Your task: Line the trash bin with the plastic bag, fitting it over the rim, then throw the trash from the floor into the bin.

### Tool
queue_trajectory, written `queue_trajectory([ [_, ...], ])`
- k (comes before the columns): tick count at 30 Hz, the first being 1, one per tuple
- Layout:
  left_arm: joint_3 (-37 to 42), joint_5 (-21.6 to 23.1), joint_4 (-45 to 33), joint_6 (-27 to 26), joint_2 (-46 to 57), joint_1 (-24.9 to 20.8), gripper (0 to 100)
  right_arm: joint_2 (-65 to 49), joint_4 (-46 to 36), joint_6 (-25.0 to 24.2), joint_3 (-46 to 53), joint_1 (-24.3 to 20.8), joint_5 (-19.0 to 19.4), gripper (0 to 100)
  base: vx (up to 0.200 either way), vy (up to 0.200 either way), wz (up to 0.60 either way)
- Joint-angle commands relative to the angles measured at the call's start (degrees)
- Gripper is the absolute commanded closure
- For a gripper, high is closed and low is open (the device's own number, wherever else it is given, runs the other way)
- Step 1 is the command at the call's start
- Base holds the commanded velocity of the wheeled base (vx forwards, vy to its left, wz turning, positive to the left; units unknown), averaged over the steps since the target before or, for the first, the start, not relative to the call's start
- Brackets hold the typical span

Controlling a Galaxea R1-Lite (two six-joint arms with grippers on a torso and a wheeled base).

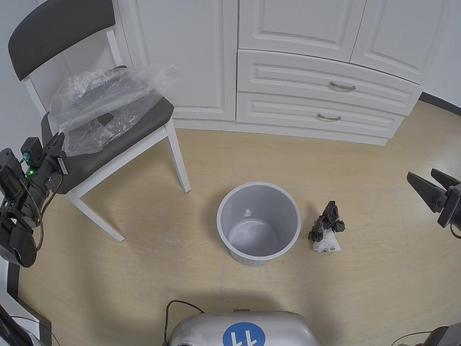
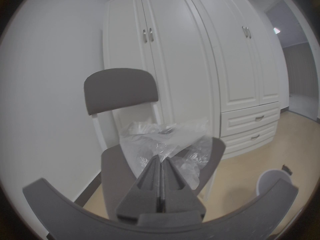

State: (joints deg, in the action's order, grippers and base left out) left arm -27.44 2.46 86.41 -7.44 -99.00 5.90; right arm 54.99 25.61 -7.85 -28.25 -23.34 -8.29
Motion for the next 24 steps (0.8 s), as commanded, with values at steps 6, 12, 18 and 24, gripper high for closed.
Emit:
queue_trajectory([
  [6,1.25,0.26,-0.63,0.41,7.51,-10.73,100,1.43,3.92,0.47,2.05,-1.62,-0.06,0,0.0,0.0,0.0],
  [12,-0.07,0.26,-0.54,2.78,9.7,-18.12,100,2.93,3.92,0.47,2.05,-2.06,-0.06,0,0.0,0.0,0.0],
  [18,-0.07,0.26,-0.54,5.06,12.25,-25.59,100,6.44,4.01,0.03,2.49,-3.2,-0.15,0,0.0,0.0,0.0],
  [24,1.51,0.17,0.43,6.56,14.98,-32.09,100,8.29,4.09,-0.06,3.81,-6.36,-0.15,0,0.0,0.0,0.0],
])
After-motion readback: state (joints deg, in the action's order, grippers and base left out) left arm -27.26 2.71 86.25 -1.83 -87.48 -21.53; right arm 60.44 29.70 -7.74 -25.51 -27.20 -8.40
